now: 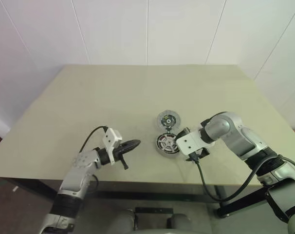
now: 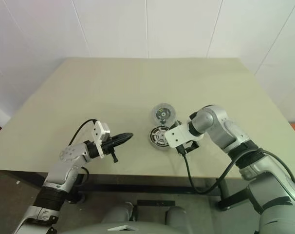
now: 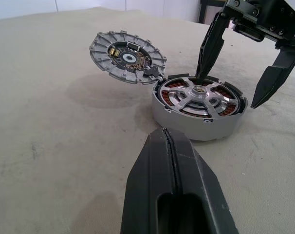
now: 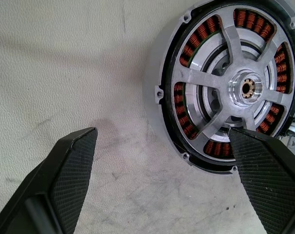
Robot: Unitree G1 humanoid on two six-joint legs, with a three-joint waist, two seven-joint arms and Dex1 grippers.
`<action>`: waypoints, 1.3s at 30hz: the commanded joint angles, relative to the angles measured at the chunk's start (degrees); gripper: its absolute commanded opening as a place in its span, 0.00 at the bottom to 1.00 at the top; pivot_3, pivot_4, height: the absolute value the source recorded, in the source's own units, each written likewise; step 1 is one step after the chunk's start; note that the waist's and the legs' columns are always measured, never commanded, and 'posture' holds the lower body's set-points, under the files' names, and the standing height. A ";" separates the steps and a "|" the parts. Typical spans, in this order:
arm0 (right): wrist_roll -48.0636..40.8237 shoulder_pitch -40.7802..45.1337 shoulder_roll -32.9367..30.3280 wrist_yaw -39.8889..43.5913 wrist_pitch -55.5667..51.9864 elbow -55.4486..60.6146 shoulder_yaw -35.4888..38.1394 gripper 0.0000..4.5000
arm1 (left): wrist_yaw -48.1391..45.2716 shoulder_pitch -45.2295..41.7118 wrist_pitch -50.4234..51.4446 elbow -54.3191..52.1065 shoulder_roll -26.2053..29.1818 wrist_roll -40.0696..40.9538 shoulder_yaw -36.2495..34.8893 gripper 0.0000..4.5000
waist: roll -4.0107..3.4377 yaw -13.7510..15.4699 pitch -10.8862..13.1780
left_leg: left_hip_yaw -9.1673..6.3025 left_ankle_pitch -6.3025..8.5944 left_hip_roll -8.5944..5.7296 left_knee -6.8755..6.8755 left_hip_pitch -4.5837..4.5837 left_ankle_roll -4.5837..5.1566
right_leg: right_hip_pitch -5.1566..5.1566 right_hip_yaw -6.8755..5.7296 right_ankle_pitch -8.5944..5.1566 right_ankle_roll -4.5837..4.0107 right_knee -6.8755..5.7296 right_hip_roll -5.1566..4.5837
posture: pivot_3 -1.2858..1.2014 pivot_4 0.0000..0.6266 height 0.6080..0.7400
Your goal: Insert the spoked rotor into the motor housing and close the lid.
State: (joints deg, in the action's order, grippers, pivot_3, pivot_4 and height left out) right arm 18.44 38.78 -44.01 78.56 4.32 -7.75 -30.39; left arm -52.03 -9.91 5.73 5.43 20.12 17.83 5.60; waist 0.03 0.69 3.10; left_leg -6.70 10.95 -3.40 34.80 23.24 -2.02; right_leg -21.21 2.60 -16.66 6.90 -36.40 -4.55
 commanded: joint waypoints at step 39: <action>-0.54 -4.38 -3.53 0.43 -2.85 11.93 3.56 0.72 | -1.24 -3.43 -1.04 3.69 -0.02 -2.90 1.59 0.00 | 0.00 0.04 0.00 | 0.00 0.02 0.00 0.01 0.01 -0.03 | 0.00 0.00 0.00 0.00 -0.01 -0.01 | 0.52 0.00 1.00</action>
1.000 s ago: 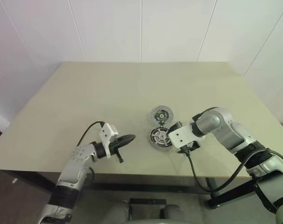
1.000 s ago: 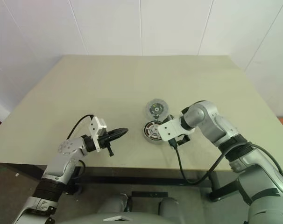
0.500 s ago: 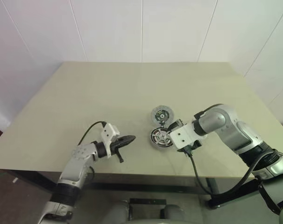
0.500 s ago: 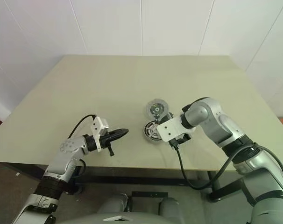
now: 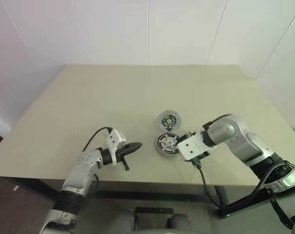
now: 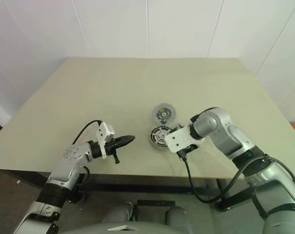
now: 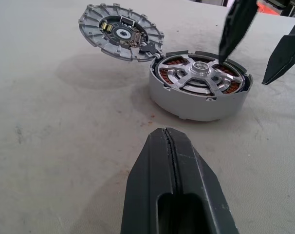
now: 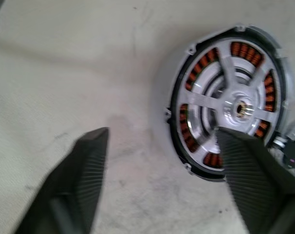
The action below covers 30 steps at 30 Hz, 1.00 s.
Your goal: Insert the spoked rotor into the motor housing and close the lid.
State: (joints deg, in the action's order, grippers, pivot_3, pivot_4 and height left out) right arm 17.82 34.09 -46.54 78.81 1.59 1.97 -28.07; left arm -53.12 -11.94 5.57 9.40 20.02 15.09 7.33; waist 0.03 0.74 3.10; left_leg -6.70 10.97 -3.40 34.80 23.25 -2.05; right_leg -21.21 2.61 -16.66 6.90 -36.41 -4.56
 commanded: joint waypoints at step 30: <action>1.63 1.92 2.14 -2.62 1.23 -5.12 0.52 0.01 | 0.51 -1.67 -1.70 0.88 -0.97 -1.54 0.98 0.00 | 0.03 -0.46 -0.01 | 0.05 0.08 0.08 0.00 -0.82 -0.11 | 0.75 -0.02 -0.13 0.14 0.09 -0.23 | 0.52 0.00 1.00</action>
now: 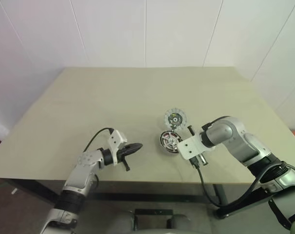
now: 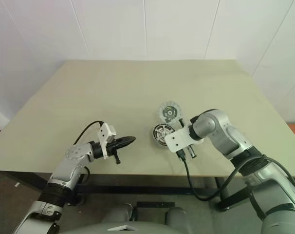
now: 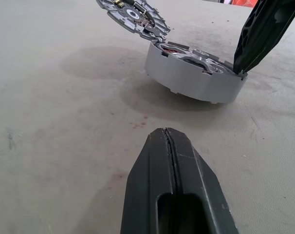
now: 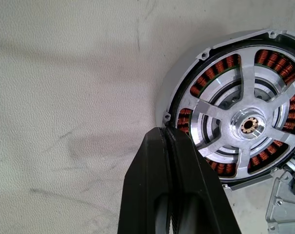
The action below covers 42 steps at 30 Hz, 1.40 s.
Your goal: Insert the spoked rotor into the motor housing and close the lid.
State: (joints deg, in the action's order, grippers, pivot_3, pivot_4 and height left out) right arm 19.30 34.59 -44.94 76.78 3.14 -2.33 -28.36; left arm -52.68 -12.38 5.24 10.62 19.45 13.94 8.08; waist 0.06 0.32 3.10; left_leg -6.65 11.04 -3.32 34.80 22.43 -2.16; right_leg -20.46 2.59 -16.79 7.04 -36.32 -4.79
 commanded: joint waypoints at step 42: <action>-27.97 2.06 22.37 -21.83 -64.18 7.93 8.78 0.01 | 0.10 3.09 -1.01 -9.52 6.30 6.03 -9.32 0.00 | 0.01 0.23 0.00 | 0.04 -0.02 0.08 -0.66 0.32 0.02 | -0.75 0.03 0.12 -0.19 0.02 0.07 | 0.52 0.00 1.00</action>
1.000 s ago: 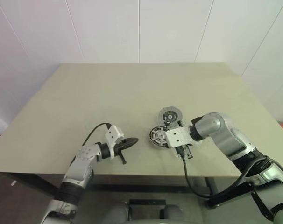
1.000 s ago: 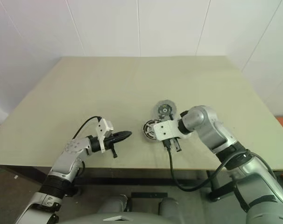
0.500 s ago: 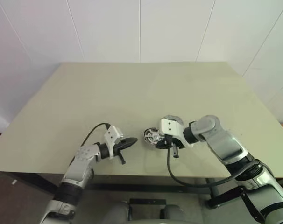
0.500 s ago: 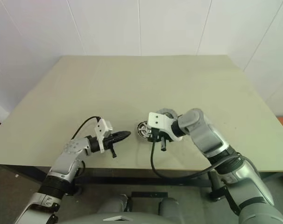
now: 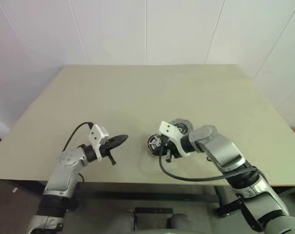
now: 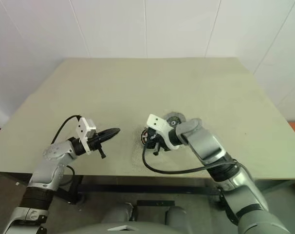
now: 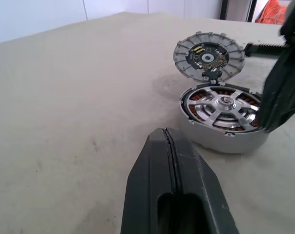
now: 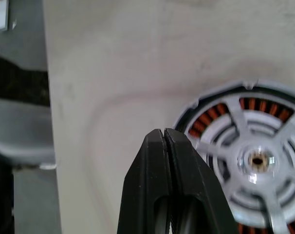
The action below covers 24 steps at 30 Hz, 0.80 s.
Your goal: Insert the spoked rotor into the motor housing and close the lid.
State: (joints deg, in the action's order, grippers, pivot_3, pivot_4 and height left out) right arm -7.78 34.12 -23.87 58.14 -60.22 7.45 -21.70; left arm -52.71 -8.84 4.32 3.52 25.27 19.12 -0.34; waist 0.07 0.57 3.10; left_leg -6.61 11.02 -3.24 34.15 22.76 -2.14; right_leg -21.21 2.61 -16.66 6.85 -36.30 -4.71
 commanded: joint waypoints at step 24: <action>7.73 8.36 -15.68 11.51 40.13 -8.68 -6.46 0.01 | 0.31 -1.84 -0.79 0.03 -1.39 -0.94 2.07 0.00 | 0.00 -0.46 0.01 | 0.21 -0.05 -0.06 -0.03 0.05 0.07 | -0.03 -0.01 0.00 0.02 0.07 0.04 | 0.52 0.00 1.00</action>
State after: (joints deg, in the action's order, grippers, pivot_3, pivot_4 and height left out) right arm -1.03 40.42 -38.27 67.01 -24.13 -1.53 -28.26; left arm -52.26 -9.33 4.49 4.09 23.94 18.08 1.58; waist 0.07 0.11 3.11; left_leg -6.39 10.97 -3.30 34.12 22.81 -2.07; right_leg -21.24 2.60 -16.66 6.87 -36.23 -4.67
